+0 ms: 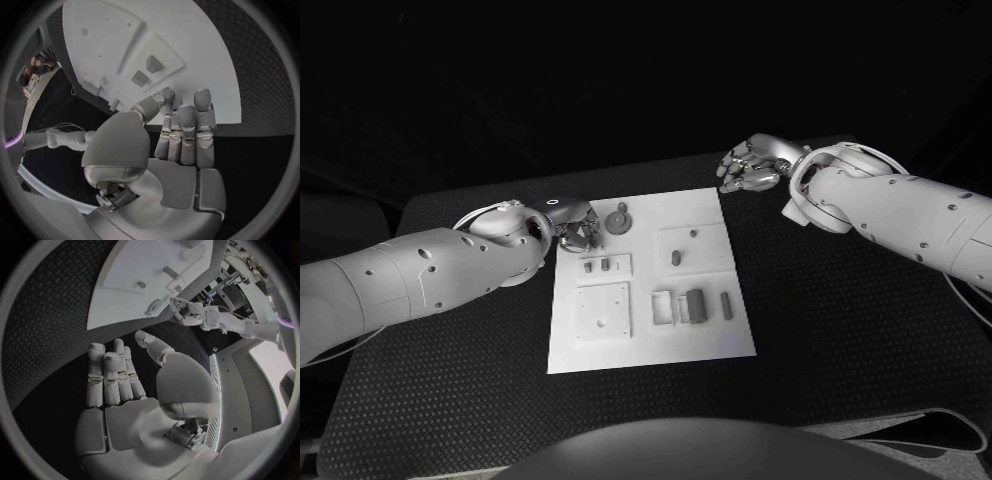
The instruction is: Assemble the parts on the task board
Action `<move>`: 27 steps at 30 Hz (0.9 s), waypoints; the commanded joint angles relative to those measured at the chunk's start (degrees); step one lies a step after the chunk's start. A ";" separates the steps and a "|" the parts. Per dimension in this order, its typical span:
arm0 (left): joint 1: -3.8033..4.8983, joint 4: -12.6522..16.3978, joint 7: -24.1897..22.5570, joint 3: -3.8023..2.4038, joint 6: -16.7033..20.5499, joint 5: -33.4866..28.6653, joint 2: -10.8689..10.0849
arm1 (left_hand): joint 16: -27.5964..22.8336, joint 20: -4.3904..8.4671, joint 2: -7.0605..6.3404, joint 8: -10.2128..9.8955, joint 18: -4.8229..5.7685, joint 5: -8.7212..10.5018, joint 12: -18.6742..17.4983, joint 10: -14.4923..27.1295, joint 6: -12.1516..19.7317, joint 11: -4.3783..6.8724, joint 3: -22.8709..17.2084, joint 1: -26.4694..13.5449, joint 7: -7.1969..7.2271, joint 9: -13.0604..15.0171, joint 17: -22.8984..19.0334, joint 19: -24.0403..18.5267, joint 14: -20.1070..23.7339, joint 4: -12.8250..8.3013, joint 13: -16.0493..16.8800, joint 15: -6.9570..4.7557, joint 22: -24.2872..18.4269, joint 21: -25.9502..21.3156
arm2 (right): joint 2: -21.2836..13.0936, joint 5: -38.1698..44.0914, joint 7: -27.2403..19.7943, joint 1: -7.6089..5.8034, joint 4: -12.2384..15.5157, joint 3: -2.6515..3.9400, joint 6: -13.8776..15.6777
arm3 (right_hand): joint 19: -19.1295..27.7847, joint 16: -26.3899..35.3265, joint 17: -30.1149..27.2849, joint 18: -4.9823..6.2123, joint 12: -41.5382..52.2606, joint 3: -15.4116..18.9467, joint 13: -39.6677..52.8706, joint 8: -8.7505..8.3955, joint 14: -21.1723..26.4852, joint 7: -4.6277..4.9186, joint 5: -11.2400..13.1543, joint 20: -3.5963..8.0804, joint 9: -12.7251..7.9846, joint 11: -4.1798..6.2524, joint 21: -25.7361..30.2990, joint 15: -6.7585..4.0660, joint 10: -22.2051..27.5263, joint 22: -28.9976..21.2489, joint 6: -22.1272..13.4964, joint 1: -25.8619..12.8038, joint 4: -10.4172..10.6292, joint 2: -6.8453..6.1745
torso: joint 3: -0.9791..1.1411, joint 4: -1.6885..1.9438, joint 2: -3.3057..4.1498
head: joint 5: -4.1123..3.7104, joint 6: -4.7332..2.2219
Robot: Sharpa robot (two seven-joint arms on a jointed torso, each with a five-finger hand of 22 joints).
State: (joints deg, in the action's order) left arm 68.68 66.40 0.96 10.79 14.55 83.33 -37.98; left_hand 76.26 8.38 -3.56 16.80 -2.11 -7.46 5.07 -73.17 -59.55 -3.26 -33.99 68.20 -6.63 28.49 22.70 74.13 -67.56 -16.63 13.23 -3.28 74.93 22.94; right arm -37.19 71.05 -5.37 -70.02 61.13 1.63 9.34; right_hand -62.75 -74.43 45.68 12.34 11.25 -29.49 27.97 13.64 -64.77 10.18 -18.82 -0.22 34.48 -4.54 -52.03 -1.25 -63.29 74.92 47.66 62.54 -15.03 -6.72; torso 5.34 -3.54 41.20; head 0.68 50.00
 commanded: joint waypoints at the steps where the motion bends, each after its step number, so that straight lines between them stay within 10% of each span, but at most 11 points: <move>1: 0.02 0.30 -0.34 -0.01 0.23 0.45 -0.06 | -0.16 0.42 0.28 0.27 -3.61 0.12 -0.21 -0.37 -0.30 0.10 -0.27 -0.49 0.02 0.05 0.03 -0.17 -0.31 -0.02 0.10 -0.04 1.05 0.05 | 0.06 0.03 -0.45 0.02 -0.01 0.02 -0.55 | 0.05 -0.37 -0.05 2.66 -0.26 0.02 0.07 0.21 0.32 0.68 -0.36 0.35 0.10 -0.54 0.11 -0.03 -1.00 1.03 -0.35 -0.44 0.26 0.13 | -0.01 -0.01 0.00 | -0.04 0.00; 27: 0.04 1.76 -0.44 -0.14 1.60 0.45 -1.38 | -0.19 0.49 0.32 0.32 -3.60 0.06 -0.28 -0.50 -0.33 0.16 -0.52 -0.31 0.05 0.10 0.06 -0.11 -0.44 -0.06 0.17 -0.10 1.00 -0.03 | 0.12 0.03 -0.44 0.04 -0.03 0.02 -0.54 | 0.05 -0.38 -0.07 2.66 -0.27 0.03 0.09 0.22 0.32 0.68 -0.35 0.34 0.10 -0.54 0.11 -0.03 -1.00 1.03 -0.35 -0.45 0.25 0.13 | -0.01 0.01 0.00 | -0.06 0.00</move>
State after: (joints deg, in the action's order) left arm 68.69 67.92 0.89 10.70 15.29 83.52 -39.36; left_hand 76.26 8.52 -3.60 16.91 -2.12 -7.46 5.04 -73.36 -59.43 -3.04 -34.16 67.80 -6.52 28.54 22.70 73.97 -67.55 -16.75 13.35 -3.26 74.91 22.94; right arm -37.12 71.04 -5.38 -70.00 61.08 1.63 9.33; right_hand -62.76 -74.43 45.69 12.34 11.25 -29.49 28.01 13.64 -64.86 10.14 -18.82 -0.26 34.51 -4.42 -52.03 -1.35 -63.40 74.92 47.62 62.54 -15.03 -6.72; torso 5.36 -3.51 41.19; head 0.62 50.00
